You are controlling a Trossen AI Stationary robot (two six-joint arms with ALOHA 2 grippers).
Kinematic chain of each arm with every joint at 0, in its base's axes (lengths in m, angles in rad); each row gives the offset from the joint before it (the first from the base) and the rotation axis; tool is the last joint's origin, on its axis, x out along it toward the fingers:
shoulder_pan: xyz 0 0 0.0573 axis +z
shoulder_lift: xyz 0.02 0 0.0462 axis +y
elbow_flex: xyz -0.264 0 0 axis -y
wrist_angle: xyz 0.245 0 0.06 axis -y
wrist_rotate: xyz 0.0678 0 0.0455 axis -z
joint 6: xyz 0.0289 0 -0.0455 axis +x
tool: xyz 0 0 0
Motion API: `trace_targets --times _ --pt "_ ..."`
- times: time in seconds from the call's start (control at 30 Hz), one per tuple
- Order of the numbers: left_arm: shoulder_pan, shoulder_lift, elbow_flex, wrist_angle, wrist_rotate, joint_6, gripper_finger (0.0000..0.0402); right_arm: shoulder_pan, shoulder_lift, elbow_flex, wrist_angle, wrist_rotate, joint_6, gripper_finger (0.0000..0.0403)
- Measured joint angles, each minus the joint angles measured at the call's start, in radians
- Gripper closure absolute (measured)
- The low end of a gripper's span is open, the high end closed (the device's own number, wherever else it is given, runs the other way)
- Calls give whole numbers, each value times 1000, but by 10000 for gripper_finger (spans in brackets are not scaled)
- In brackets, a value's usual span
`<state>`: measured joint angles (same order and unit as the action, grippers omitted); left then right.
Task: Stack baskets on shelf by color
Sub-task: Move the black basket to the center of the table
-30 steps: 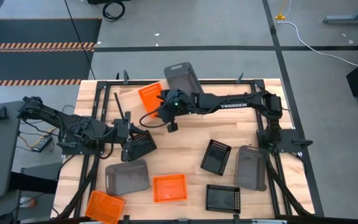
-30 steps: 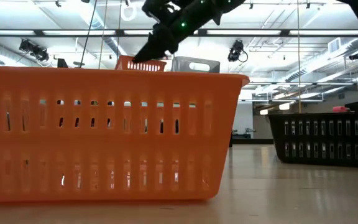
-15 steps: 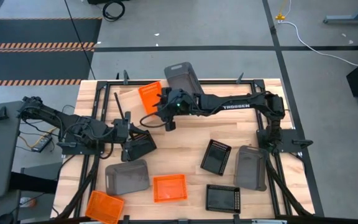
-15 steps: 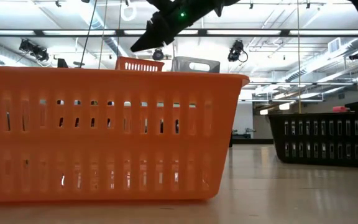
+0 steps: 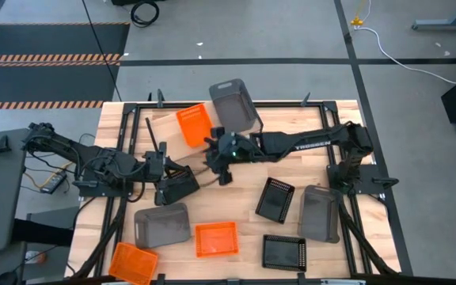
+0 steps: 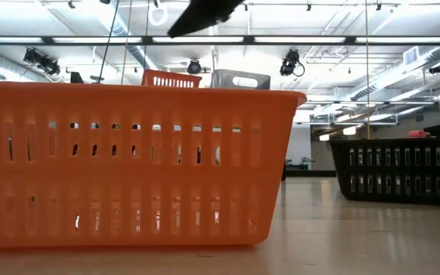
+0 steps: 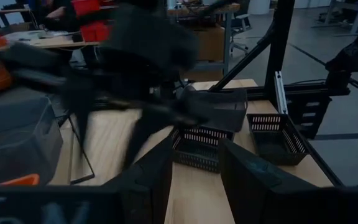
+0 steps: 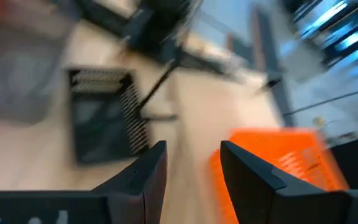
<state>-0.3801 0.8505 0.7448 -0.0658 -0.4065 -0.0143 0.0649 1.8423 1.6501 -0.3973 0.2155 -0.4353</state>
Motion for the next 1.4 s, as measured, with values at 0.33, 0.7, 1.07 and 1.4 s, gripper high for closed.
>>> trace_targets --times 0.33,0.7,1.07,1.4 --pt "0 0 0 2 0 1 267 62 -14 0 -397 -30 257 246" --pt "2 0 0 1 0 102 267 106 -15 -6 -659 -198 721 248" --pt "6 0 0 34 -54 229 262 222 -16 -91 -701 -190 982 241" --pt "44 0 0 89 -53 299 260 361 -16 -106 -670 -153 1242 232"
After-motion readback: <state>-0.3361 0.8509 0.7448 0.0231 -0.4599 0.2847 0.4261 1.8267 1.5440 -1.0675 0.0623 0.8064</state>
